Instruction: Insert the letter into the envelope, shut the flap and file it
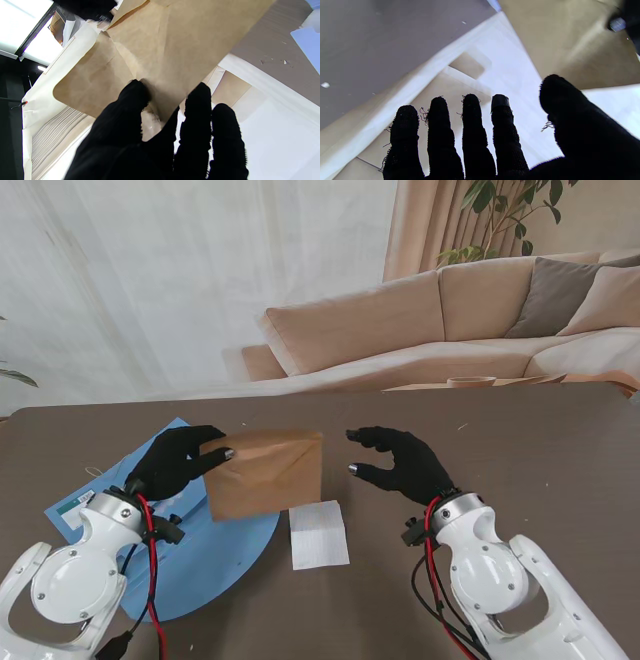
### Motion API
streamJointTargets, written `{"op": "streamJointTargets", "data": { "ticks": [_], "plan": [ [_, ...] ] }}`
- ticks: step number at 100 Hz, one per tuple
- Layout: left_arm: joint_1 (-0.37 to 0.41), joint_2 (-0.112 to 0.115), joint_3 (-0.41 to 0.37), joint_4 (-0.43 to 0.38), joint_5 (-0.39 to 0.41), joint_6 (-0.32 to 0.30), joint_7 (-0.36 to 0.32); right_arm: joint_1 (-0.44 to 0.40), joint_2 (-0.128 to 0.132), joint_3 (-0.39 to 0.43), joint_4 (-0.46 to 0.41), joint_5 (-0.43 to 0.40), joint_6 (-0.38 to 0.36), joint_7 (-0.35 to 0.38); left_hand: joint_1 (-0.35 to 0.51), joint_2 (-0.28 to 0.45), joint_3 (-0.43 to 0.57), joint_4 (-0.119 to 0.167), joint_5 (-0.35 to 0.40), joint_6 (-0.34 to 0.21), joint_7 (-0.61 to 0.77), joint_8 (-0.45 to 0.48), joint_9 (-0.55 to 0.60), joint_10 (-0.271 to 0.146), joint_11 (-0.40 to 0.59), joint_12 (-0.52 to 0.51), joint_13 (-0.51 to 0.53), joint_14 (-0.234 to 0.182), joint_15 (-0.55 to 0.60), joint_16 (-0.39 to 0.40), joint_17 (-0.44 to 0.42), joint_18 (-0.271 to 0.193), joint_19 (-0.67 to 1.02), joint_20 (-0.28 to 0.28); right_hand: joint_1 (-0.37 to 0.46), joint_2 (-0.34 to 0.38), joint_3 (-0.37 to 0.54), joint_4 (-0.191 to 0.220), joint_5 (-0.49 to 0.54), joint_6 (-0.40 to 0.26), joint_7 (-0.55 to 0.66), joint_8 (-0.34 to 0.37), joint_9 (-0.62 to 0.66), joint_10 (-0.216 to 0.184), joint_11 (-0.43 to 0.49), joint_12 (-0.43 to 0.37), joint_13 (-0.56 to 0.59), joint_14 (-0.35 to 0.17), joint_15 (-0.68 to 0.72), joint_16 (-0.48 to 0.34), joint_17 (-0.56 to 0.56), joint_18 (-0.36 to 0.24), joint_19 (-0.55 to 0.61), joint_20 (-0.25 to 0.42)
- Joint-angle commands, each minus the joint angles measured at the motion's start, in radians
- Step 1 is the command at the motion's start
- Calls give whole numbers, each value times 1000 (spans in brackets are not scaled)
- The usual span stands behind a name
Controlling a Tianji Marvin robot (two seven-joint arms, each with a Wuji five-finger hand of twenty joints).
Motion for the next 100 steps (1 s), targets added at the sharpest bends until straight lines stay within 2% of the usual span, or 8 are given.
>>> {"op": "streamJointTargets", "data": {
  "ticks": [1, 13, 34, 46, 77, 100],
  "plan": [
    [5, -7, -3, -7, -7, 2, -8, 23, 6, -27, 64, -9, -4, 28, 26, -12, 47, -4, -9, 35, 53, 29, 28, -33, 27, 18, 10, 10, 28, 18, -5, 15, 34, 23, 14, 18, 22, 35, -34, -43, 22, 9, -46, -31, -8, 1, -24, -41, -1, -16, -8, -30, -12, 10],
    [3, -9, -5, -9, -11, 7, -2, 90, 12, -96, 159, -61, -31, 30, 25, -11, 47, -4, -9, 36, 51, 30, 29, -34, 26, 18, 9, 10, 27, 17, -6, 15, 35, 23, 11, 20, 54, 41, -46, -49, 32, 11, -52, -37, -7, 0, -23, -47, -1, -18, -8, -34, -17, 11],
    [2, -10, -6, -16, -20, 18, -2, 228, 17, -267, 333, -177, -84, -8, 26, -11, 48, -5, -9, 36, 47, 33, 28, -33, 26, 17, 9, 10, 27, 17, -5, 16, 35, 23, -9, 23, 56, 39, -65, -52, 40, 13, -58, -47, 3, 3, -25, -57, 1, -20, -3, -45, -19, 9],
    [1, -9, -8, -18, -24, 17, -9, 296, 18, -364, 406, -235, -86, -30, 26, -10, 47, -5, -8, 35, 46, 34, 28, -34, 25, 16, 9, 11, 27, 16, -5, 16, 35, 23, -25, 19, 49, 36, -81, -42, 40, 13, -85, -44, 6, 6, -45, -68, -4, -22, -10, -57, -24, 6],
    [7, -9, -22, -13, -32, 0, -11, 394, 39, -538, 478, -406, 25, -26, 28, -9, 45, -5, -8, 34, 43, 36, 27, -34, 26, 14, 9, 11, 26, 15, -5, 16, 35, 23, -81, 1, -23, 16, -140, 28, -14, -1, -268, -31, 10, 16, -192, -106, -24, -27, -78, -103, -73, -4],
    [10, -8, -25, -14, -34, -4, -15, 424, 50, -610, 514, -464, 55, -26, 28, -8, 43, -5, -8, 35, 40, 38, 27, -34, 25, 13, 8, 10, 25, 15, -5, 16, 35, 23, -84, -17, -31, 15, -105, 55, -17, 8, -265, -41, 41, 34, -183, -107, -3, -18, -74, -107, -73, 3]
  ]
}}
